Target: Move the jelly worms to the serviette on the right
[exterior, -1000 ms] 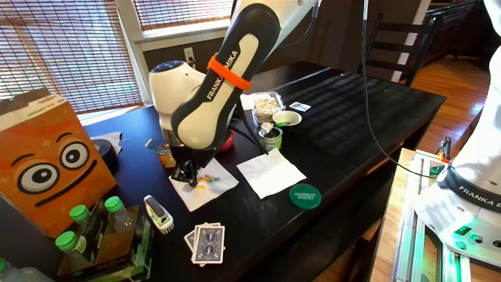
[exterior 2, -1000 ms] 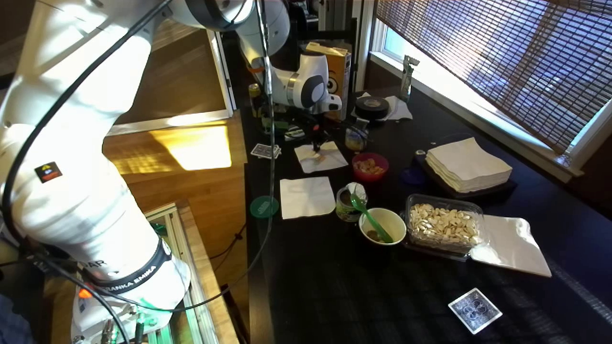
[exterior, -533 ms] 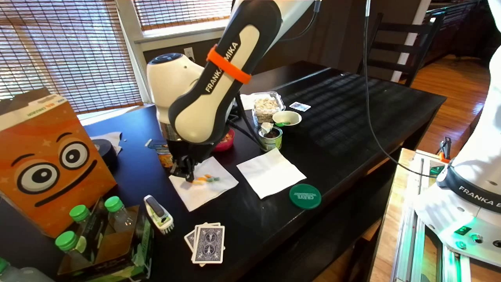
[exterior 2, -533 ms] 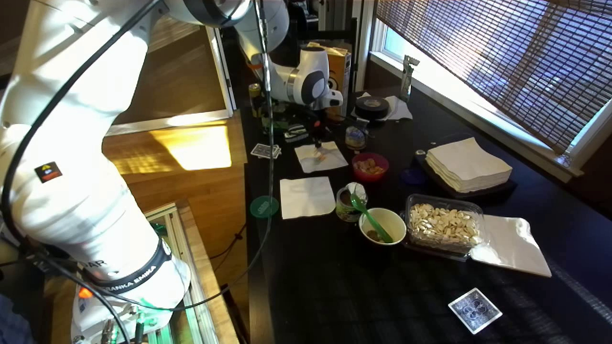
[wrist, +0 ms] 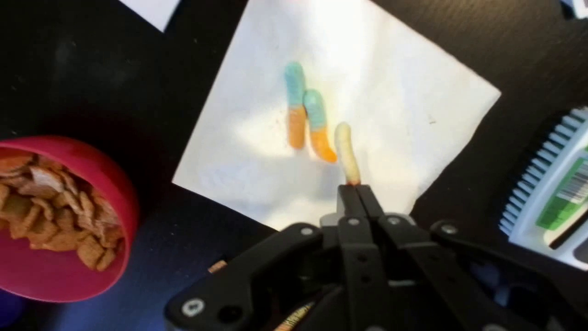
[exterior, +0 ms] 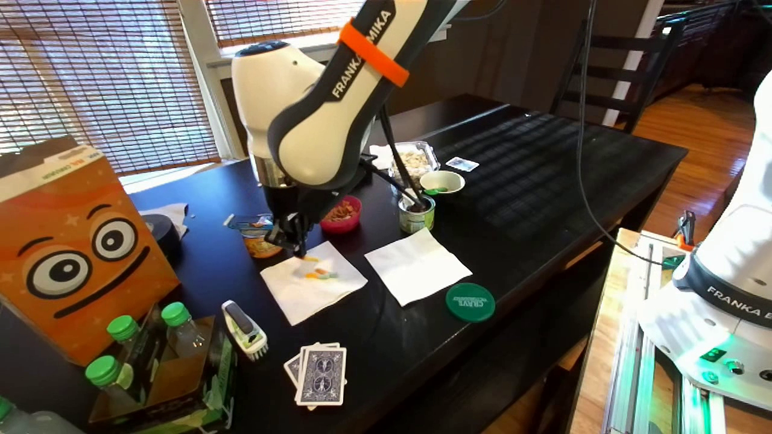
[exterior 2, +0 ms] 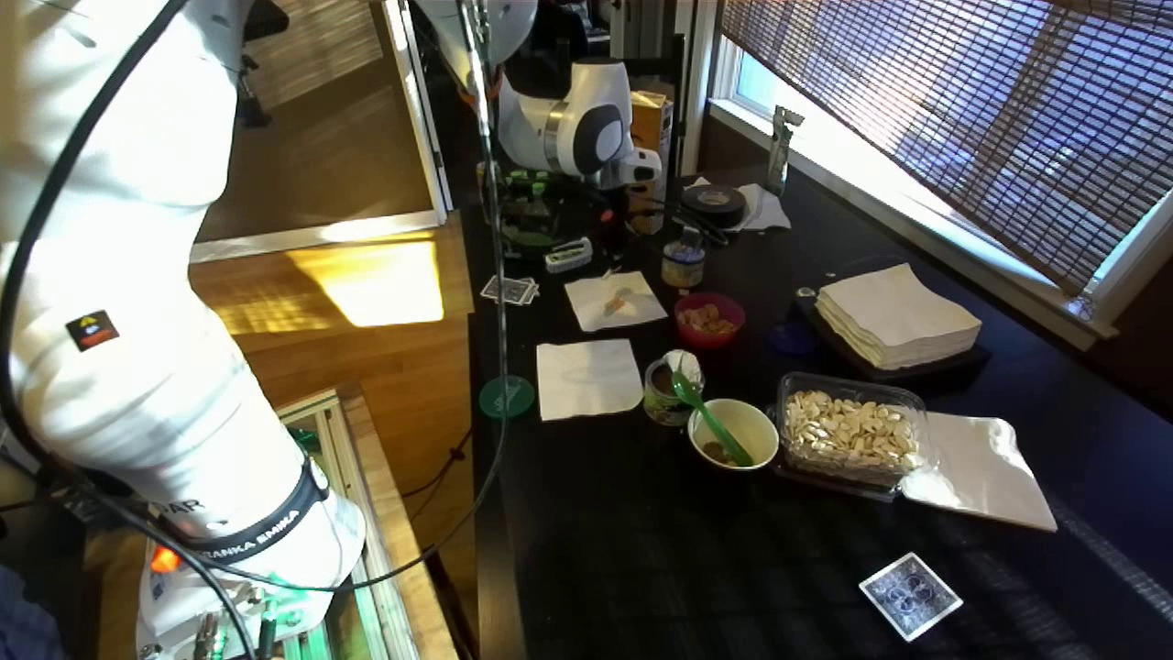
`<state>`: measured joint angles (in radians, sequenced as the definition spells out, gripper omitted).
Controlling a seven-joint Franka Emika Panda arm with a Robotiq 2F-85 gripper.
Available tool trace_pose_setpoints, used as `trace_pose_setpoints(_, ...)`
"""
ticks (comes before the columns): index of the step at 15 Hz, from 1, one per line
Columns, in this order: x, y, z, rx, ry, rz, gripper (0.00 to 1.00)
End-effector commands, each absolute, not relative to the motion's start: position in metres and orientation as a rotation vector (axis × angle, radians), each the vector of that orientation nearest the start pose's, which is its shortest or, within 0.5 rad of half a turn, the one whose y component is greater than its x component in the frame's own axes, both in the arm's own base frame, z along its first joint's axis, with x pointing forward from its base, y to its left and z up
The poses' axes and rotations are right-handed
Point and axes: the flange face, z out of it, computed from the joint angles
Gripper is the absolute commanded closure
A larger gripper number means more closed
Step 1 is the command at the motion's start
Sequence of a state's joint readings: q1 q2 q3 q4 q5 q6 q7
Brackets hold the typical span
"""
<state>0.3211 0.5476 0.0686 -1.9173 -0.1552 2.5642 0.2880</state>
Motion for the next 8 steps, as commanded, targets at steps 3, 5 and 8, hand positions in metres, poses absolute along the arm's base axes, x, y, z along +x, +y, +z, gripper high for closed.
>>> trace_pose_setpoints(3,0.524,0.203,0.223,-3.193,-0.144,-0.057,0.99)
trace_pose_setpoints(5,0.503,0.192,0.218,-3.205,-0.077,-0.019,0.99)
trace_pose_setpoints(8,0.479,0.178,0.208,-3.218,0.007,0.028,0.99)
